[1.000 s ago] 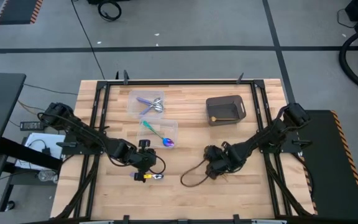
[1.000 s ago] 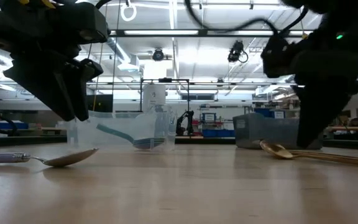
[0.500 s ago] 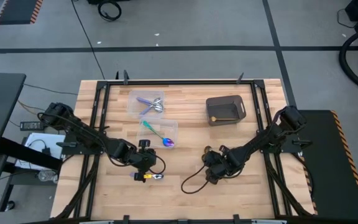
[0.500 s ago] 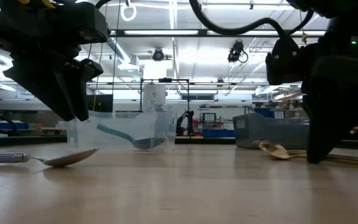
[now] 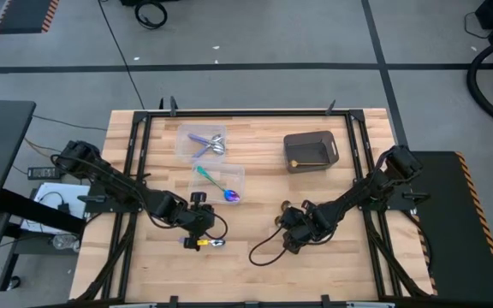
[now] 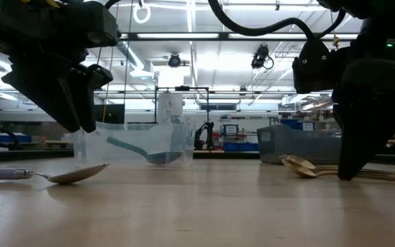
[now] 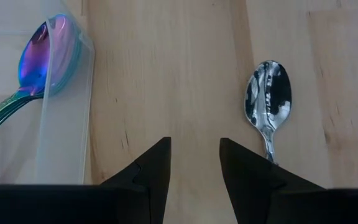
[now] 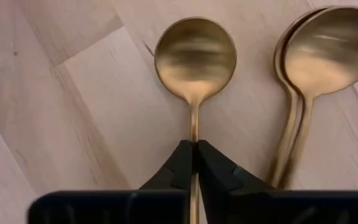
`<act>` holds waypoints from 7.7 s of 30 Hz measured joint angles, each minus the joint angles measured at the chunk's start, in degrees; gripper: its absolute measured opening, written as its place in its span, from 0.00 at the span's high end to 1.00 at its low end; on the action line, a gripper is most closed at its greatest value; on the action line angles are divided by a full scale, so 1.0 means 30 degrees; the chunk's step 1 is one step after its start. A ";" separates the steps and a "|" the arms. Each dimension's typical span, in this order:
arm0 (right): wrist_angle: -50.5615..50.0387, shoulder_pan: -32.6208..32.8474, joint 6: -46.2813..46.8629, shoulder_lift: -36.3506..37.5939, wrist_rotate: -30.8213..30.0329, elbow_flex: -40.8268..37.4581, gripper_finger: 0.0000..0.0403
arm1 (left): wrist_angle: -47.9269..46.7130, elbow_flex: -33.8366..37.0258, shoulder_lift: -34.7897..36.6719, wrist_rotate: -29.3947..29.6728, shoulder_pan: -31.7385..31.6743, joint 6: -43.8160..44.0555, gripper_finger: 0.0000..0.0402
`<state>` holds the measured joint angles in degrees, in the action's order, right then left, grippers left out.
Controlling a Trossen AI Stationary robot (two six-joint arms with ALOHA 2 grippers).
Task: Sort silverware by color (type)
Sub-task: Put the gold spoon into the black bin
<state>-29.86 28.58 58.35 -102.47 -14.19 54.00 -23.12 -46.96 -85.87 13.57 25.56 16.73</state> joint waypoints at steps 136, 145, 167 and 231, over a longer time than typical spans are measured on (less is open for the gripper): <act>0.0570 -1.6741 -3.6168 0.8112 0.0113 -0.4433 0.76 | 0.0575 -0.0001 0.0139 0.1252 -0.0124 -0.0634 0.64; 0.0021 -1.5777 -3.2327 0.9989 -0.3903 -0.2877 0.76 | 0.0133 -0.0001 0.0139 0.0254 -0.0124 0.2089 0.64; -0.0035 -1.0445 -1.1543 1.0370 0.1672 -0.1778 0.76 | 0.0646 0.0000 0.0161 0.0625 -0.1197 0.1147 0.64; -0.1105 -0.3322 -0.3461 0.2728 0.2535 -0.2608 0.89 | 0.1735 -0.0006 0.0159 0.0603 -0.2696 -0.1996 0.64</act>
<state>-33.18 18.61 47.97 -94.29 -6.58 46.17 -17.91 -46.98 -85.39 15.38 17.47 10.74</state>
